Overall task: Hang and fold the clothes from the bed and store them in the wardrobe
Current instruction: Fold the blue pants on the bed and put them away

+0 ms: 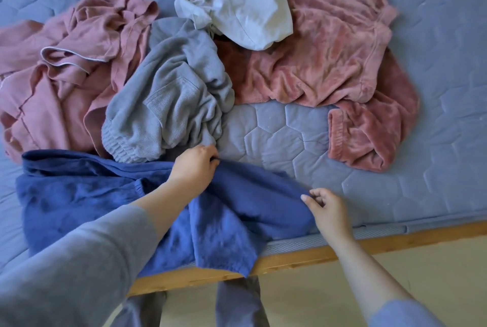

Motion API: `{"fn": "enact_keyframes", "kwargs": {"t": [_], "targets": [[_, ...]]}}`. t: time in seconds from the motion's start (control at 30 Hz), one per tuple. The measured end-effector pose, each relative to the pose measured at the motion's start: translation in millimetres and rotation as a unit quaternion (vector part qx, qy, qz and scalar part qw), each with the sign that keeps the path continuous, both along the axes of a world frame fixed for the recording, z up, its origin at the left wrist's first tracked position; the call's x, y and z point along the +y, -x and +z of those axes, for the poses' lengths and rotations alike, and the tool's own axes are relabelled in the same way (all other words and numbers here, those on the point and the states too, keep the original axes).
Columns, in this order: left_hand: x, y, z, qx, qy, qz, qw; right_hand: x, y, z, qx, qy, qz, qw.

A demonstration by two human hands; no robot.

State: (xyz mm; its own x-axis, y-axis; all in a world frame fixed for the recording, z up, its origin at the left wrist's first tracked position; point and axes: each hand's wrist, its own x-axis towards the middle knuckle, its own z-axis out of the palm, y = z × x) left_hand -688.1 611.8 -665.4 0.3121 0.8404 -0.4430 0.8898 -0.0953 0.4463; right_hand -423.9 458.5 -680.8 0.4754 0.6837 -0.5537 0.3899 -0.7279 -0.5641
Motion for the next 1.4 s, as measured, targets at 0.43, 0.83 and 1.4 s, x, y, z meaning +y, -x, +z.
{"fn": "enact_keyframes", "kwargs": {"t": [0.43,0.83,1.4], "targets": [[0.8,-0.2,4.2,-0.034,-0.091,0.002,0.995,69.9,10.7,-9.4,0.121,-0.007,-0.047,0.992],[-107.4,9.7,11.4,0.096,0.234,0.311,0.916,23.4,56.3,12.1,-0.096,-0.125,-0.082,0.984],[-58.6,185.1,60.7,0.058,0.026,0.339,0.939,22.1,143.9,46.8,-0.084,-0.082,-0.032,0.993]]}}
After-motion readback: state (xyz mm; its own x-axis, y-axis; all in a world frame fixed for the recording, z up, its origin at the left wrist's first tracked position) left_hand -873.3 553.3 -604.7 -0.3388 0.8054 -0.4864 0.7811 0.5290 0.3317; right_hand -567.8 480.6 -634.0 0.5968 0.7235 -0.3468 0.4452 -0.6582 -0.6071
